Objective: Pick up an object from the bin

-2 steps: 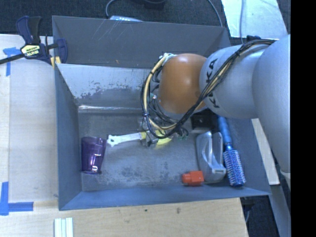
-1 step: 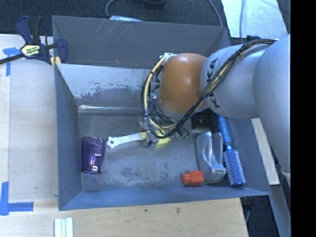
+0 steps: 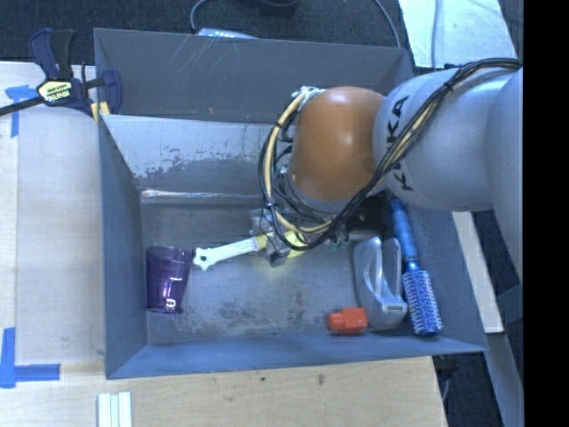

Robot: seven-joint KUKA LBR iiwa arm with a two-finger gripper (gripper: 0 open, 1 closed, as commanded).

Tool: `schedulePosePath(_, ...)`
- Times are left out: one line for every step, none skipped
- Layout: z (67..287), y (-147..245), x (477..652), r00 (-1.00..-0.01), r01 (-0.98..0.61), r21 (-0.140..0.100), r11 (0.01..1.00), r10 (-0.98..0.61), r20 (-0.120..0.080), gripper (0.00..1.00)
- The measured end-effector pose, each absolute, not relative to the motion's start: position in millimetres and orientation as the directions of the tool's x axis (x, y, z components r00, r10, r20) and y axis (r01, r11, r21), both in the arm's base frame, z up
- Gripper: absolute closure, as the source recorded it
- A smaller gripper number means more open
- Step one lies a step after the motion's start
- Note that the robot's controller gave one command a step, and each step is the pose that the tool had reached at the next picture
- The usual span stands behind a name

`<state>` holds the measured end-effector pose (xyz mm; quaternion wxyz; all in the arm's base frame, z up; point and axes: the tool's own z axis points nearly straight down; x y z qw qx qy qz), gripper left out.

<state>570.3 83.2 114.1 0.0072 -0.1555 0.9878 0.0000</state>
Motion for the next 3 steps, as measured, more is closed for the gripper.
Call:
schedulePosePath(134.7, 67.5, 577.4, -0.953, -0.303, 0.000, 0.953, -0.303, -0.009, 1.00)
schedulePosePath(189.1, 80.9, 574.0, -0.950, -0.312, -0.002, 0.950, -0.312, -0.009, 1.00)
schedulePosePath(250.7, 90.2, 570.1, -0.947, -0.321, 0.000, 0.947, -0.321, -0.011, 1.00)
